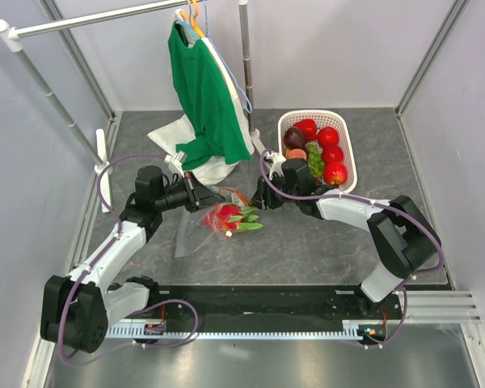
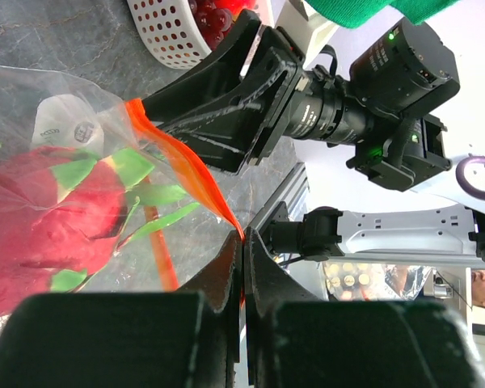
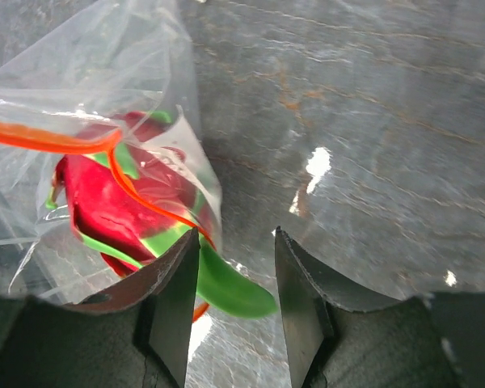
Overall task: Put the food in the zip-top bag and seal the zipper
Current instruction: Adjust the zipper food storage bag at the center of the board.
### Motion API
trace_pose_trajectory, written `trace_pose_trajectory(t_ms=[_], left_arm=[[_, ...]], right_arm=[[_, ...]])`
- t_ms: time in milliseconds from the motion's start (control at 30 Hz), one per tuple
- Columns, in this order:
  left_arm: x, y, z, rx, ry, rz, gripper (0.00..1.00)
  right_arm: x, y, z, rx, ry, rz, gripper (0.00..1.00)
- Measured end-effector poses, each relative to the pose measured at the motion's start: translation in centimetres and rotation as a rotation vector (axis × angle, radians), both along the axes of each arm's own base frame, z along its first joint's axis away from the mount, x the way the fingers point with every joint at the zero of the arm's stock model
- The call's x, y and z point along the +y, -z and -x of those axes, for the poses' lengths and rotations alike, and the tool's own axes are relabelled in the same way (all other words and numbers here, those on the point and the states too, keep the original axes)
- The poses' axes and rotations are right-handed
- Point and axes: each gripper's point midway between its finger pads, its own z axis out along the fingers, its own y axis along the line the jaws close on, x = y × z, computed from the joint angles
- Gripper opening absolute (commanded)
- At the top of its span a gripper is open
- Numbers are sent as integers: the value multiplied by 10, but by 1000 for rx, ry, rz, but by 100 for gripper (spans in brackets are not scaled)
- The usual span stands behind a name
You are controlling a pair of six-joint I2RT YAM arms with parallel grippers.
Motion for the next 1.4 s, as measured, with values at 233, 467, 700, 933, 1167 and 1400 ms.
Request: trace_pose_trajectory(t_ms=[233,467,700,933,1167,1400], left_arm=[[0,0,0,3,-1,-1,2],[1,1,0,7,-2,-2,2],[2,1,-1,7,-8,-2,2],[2,2,-1,9,-7,-3,2],[7,1,5,0,14,-85,2],[20,-35,7,-152,50,-239,2]], right_arm=[[13,-1,0,-17,-45,-16,50],[20,-4,5,-37,-86,-25,53],[24,-6,7,-53,-109,-32,49],[22,0,5,-55,-118,-9,0],[19,-18,12,44,-94,-28,0],[19,-117,47,91,-107,-220,0]])
